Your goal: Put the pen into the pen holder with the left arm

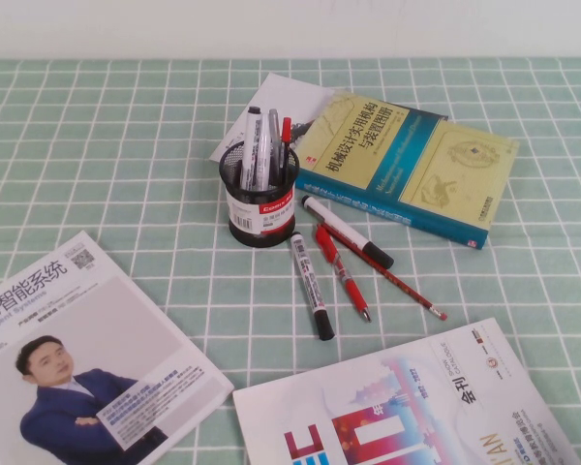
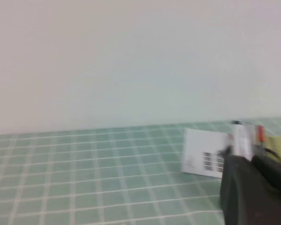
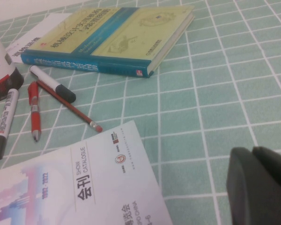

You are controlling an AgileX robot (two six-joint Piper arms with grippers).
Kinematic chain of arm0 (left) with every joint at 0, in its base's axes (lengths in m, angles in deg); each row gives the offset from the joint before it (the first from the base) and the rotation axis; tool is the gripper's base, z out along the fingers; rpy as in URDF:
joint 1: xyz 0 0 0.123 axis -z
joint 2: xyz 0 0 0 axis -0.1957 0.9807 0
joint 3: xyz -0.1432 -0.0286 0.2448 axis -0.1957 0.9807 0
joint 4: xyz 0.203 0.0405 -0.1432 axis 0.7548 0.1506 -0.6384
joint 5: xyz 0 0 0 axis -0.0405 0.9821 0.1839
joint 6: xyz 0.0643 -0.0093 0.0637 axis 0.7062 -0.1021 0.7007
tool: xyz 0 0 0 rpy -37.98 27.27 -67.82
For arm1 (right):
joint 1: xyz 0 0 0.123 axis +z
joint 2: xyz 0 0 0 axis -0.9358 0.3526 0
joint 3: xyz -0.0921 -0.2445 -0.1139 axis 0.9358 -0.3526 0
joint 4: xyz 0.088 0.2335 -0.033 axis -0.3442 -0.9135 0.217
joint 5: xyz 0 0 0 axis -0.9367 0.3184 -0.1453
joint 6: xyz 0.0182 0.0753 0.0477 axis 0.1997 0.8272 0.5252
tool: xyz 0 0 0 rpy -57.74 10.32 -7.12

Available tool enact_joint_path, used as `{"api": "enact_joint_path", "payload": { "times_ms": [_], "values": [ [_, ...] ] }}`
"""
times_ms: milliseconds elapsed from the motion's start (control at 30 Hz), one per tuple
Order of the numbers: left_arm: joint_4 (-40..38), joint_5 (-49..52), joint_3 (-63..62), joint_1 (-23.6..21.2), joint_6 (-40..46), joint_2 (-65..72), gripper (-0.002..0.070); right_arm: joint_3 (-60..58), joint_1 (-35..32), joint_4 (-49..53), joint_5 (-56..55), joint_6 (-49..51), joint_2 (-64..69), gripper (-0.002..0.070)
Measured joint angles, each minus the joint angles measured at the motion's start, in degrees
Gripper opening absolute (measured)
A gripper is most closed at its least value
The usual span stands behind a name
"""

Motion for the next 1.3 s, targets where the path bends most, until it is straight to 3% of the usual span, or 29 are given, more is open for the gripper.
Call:
{"api": "enact_joint_path", "payload": {
  "times_ms": [167,267,433,733,1300],
  "values": [
    [-5.70,-2.36,10.44,-8.31,2.62,-11.69,0.0000,0.00,0.00,0.00,0.00,0.00,0.00,-0.0020],
    [-5.99,-2.72,14.53,-9.57,2.74,-17.15,0.0000,0.00,0.00,0.00,0.00,0.00,0.00,-0.0020],
    [-5.99,-0.94,18.72,-9.74,0.74,-20.51,0.0000,0.00,0.00,0.00,0.00,0.00,0.00,-0.0020],
    [-3.63,18.87,18.99,-9.74,-0.99,-20.54,0.0000,0.00,0.00,0.00,0.00,0.00,0.00,-0.0020],
    [-2.88,20.59,18.81,-9.74,-1.79,-20.54,0.0000,0.00,0.00,0.00,0.00,0.00,0.00,-0.0020]
  ]
}}
